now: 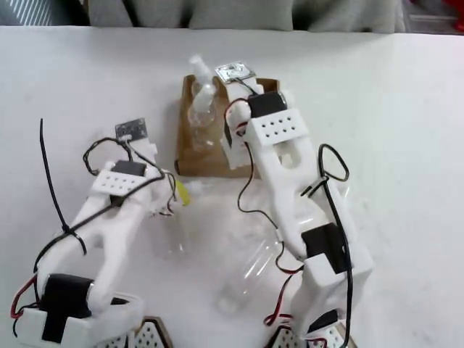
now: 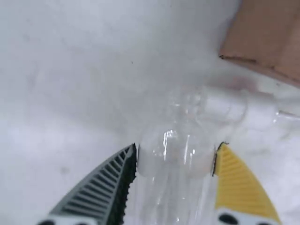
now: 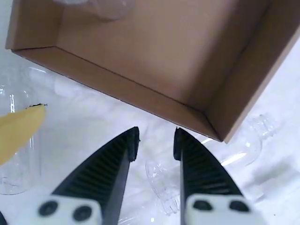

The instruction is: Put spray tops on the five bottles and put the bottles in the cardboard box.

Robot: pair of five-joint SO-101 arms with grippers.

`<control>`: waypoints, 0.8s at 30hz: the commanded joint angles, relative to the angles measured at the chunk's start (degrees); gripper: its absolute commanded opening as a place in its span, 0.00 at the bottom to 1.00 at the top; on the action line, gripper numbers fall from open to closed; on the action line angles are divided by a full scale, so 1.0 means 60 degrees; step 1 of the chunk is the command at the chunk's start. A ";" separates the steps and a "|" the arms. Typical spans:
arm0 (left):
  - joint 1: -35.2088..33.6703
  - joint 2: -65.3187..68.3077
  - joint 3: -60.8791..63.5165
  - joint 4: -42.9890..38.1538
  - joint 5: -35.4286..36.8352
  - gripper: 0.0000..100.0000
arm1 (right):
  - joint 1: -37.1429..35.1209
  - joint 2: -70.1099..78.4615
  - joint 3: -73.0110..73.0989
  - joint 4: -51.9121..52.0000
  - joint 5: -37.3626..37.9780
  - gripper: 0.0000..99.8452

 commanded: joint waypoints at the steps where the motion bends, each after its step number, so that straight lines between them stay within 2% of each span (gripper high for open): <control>1: -0.0095 -0.0022 -0.0117 -0.0147 -0.0044 0.27 | 0.0095 -0.0359 0.0161 -0.0110 0.0117 0.09; 14: -0.0081 -0.0007 -0.0132 -0.0029 -0.0088 0.27 | 0.0066 -0.0330 0.0190 -0.0125 0.0117 0.09; 24: -0.0066 -0.0007 -0.1788 0.2579 -0.0469 0.27 | 0.0066 -0.0344 0.0190 -0.0125 0.0117 0.09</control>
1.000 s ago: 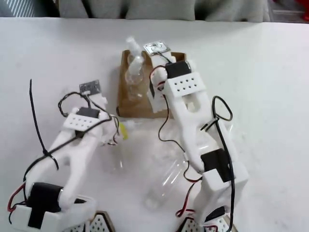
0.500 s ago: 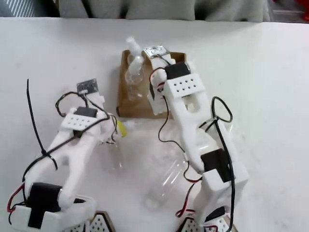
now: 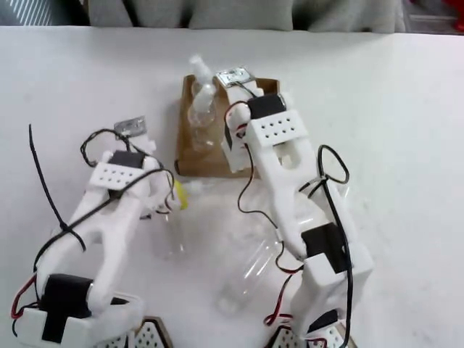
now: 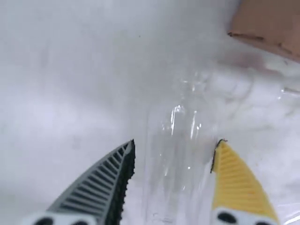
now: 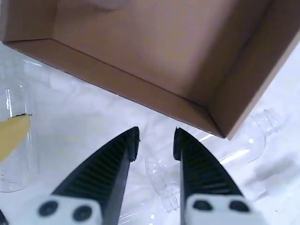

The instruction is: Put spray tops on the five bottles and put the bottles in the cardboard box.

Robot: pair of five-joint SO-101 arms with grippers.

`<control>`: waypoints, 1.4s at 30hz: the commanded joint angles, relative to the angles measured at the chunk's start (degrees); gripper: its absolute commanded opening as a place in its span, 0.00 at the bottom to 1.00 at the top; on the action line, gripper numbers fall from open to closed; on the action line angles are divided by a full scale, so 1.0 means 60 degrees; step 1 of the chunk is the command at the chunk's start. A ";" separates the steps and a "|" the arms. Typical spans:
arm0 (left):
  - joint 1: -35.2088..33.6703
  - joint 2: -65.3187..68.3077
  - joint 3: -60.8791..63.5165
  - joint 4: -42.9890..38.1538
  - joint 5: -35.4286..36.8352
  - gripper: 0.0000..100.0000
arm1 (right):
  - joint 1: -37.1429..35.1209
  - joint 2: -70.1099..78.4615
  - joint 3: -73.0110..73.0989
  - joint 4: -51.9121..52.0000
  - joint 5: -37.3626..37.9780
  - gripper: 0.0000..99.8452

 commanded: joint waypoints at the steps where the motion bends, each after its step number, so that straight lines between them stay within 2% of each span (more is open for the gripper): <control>1: -0.0051 -0.0022 -0.0908 0.0835 -0.0264 0.27 | 0.0066 -0.0359 -0.0088 -0.0125 0.0117 0.09; 10: -0.0022 -0.0007 -0.1055 0.0864 -0.0278 0.27 | 0.0066 -0.0359 -0.0103 -0.0125 0.0117 0.09; 16: -0.0007 0.0037 -0.1993 0.2051 -0.0293 0.27 | 0.0066 -0.0388 -0.0103 -0.0125 0.0117 0.09; 22: -0.0007 0.1707 -0.2813 0.2198 -0.0308 0.27 | 0.0066 -0.0344 -0.0103 -0.0125 0.0117 0.09; 28: -0.0066 0.2982 -0.3429 0.2095 -0.0322 0.27 | 0.0066 -0.0344 -0.0103 -0.0125 0.0117 0.09; 39: -0.0095 0.3099 -0.3341 0.1568 -0.0850 0.27 | 0.0066 -0.0315 -0.0117 -0.0125 0.0117 0.09; 42: -0.0095 0.3099 -0.2799 0.0952 -0.0806 0.27 | 0.0066 -0.0315 -0.0117 -0.0125 0.0117 0.09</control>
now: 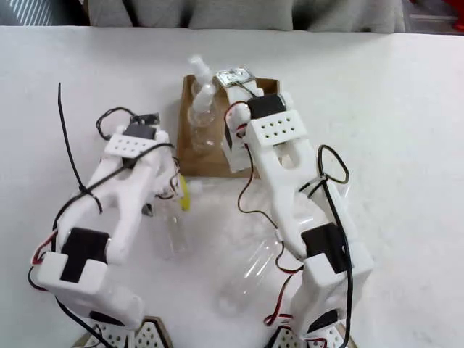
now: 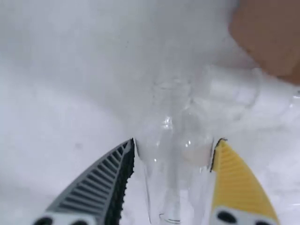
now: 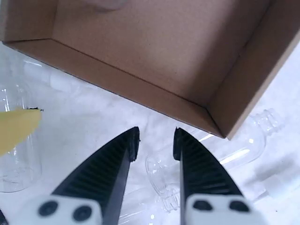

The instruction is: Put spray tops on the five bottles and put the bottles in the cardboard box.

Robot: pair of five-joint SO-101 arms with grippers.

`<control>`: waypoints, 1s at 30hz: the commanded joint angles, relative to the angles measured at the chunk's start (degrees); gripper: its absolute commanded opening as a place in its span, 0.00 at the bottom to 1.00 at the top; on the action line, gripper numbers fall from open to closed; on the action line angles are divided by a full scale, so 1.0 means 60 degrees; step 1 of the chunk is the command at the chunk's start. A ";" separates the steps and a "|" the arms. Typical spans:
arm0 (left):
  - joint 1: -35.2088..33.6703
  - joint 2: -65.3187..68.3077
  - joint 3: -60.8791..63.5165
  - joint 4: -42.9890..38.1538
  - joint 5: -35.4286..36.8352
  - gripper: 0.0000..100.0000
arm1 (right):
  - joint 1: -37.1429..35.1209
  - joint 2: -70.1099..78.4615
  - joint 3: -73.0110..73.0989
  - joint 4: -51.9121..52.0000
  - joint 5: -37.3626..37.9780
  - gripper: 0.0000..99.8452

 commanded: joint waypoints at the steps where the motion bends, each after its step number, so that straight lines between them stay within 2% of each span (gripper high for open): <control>1: -0.0095 -0.0051 0.0425 -0.1055 -0.0015 0.27 | 0.0066 -0.0315 -0.0117 -0.0125 0.0117 0.09; 10: -0.0110 -0.0066 0.0908 -0.1597 -0.0015 0.27 | 0.0066 -0.0315 -0.0117 -0.0125 0.0117 0.09; 14: -0.0110 -0.0051 0.1451 -0.2315 -0.0015 0.27 | 0.0081 -0.0315 -0.0117 -0.0125 0.0117 0.09; 19: -0.0022 -0.0066 0.1685 -0.2418 -0.0044 0.26 | 0.0110 -0.0330 -0.0117 -0.0125 0.0117 0.09; 21: -0.0022 -0.0066 0.1700 -0.2447 -0.0073 0.21 | 0.0125 -0.0330 -0.0117 -0.0125 0.0117 0.09; 25: -0.0022 -0.0066 0.1685 -0.2579 -0.0088 0.01 | 0.0125 -0.0344 -0.0117 -0.0125 0.0117 0.09; 27: -0.0022 -0.0066 0.1700 -0.2579 -0.0103 0.05 | 0.0125 -0.0344 -0.0117 -0.0125 0.0117 0.09; 30: -0.0051 -0.0125 0.1700 -0.2564 -0.0747 0.02 | 0.0095 -0.0330 -0.0117 -0.0125 0.0117 0.09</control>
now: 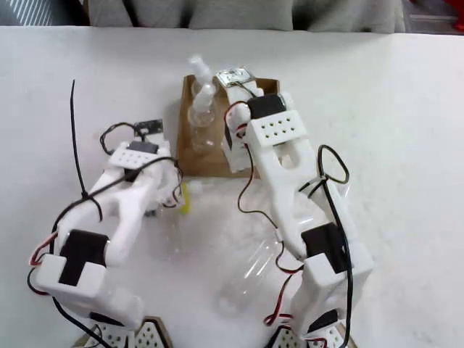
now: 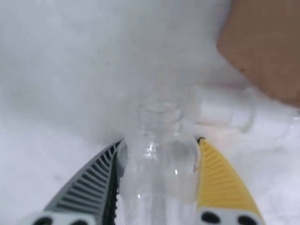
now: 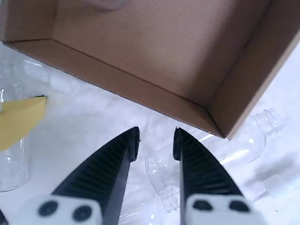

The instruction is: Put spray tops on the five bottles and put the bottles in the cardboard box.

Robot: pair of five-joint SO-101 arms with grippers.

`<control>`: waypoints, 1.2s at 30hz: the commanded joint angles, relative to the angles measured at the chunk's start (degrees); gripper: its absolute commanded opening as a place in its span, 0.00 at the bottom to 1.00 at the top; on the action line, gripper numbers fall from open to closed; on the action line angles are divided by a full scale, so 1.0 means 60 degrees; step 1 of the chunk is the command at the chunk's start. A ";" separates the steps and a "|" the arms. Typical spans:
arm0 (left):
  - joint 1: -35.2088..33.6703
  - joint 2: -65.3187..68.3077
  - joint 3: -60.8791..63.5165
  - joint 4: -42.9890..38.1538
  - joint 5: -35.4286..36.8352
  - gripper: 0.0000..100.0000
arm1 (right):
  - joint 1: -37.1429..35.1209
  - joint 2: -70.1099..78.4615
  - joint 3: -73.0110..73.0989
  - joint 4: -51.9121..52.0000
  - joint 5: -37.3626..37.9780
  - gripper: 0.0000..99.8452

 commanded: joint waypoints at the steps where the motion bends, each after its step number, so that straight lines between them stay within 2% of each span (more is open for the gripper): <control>1: -0.0139 -0.0081 0.0044 0.0000 -0.1143 0.02 | 0.0081 -0.0330 -0.0103 -0.0125 0.0117 0.09; 7: -0.0344 -0.0667 -0.0117 0.0703 -0.3927 0.02 | 0.0051 -0.0388 -0.0073 0.0022 0.0117 0.09; 11: -0.1326 -0.1473 -0.0147 0.0630 -0.4703 0.02 | -0.0081 -0.0403 -0.0088 0.0549 0.0132 0.09; 18: -0.3245 -0.1839 -0.0073 -0.1040 -0.4747 0.02 | -0.1209 -0.0403 -0.0073 0.1223 0.1099 0.03; 26: -0.3978 -0.1414 -0.0322 -0.1480 -0.4733 0.02 | -0.2029 -0.0886 0.0718 0.1048 0.1128 0.02; 30: -0.3978 -0.1194 -0.0322 -0.1656 -0.4733 0.02 | -0.2103 -0.2498 0.2623 -0.0095 0.1128 0.02; 36: -0.3963 -0.1121 -0.0322 -0.1656 -0.4733 0.02 | -0.1663 -0.4681 0.6330 -0.3245 0.1128 0.02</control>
